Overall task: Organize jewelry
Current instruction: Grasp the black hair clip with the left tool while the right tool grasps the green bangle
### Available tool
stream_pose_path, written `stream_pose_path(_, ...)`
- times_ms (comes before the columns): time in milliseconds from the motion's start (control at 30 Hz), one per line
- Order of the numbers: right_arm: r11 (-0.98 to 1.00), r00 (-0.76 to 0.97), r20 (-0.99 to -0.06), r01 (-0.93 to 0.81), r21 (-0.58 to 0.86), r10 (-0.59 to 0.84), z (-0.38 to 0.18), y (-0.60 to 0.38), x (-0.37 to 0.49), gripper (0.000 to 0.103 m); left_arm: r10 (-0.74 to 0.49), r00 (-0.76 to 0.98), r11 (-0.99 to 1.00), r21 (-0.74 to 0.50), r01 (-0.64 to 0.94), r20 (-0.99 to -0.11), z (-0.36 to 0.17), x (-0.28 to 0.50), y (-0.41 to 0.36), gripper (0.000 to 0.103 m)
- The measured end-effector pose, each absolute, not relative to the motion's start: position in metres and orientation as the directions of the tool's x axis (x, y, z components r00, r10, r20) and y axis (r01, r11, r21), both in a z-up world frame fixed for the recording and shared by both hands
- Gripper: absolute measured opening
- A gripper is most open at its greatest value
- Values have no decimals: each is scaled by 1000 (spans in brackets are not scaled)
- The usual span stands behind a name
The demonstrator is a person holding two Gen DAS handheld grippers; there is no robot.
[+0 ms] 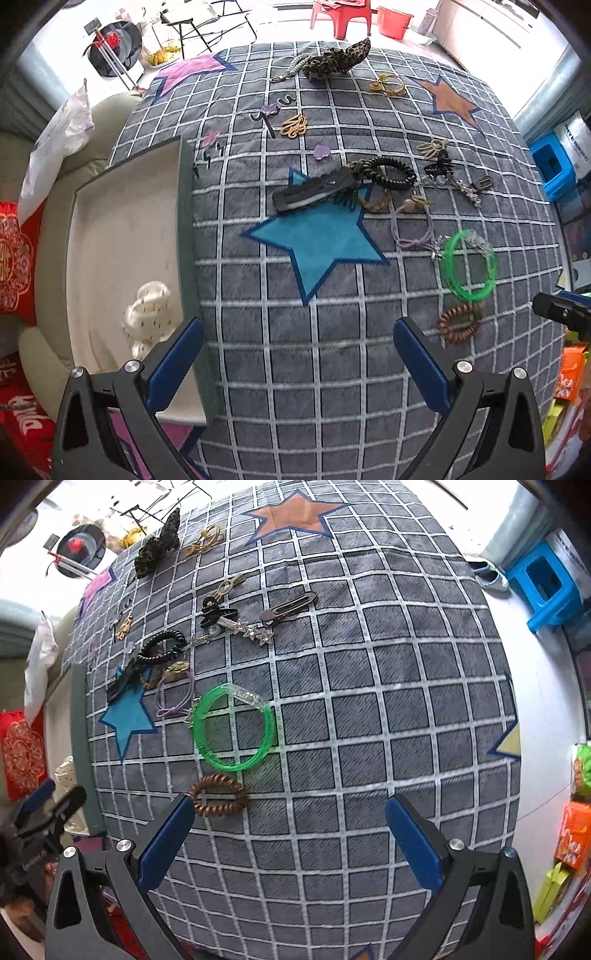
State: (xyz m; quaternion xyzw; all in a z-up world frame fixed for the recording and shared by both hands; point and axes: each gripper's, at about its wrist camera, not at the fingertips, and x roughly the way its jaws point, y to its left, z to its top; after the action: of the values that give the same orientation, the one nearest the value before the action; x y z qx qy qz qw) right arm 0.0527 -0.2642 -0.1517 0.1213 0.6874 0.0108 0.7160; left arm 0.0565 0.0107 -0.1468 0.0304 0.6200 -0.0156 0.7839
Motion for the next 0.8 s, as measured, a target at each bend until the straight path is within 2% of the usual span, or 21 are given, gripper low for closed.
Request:
stream_pose_path(500,979,33,-986,119,167,164,-182,-248,80,103,65,305,988,103,111,-950,-176,117,3,103)
stream_pose_path(533,979,32,-986,118,166,163,-183,-248,82,103,74,312,984,120,129,-947,-179,121,2,101)
stream_pose_path(567,980,30,-987,115,163,160,-185,-247,83,103,80,315,981,130,143,-946,-182,124,2,93)
stream_pose_path(600,981,29,-987,113,160,158,-186,-245,85,103,84,307,977,140,162,-948,-187,128,1,91)
stream_pose_path(800,985,23,-991,112,133,131,-195,-239,89,101,69,292,970,132,203,-954,-204,142,6,91)
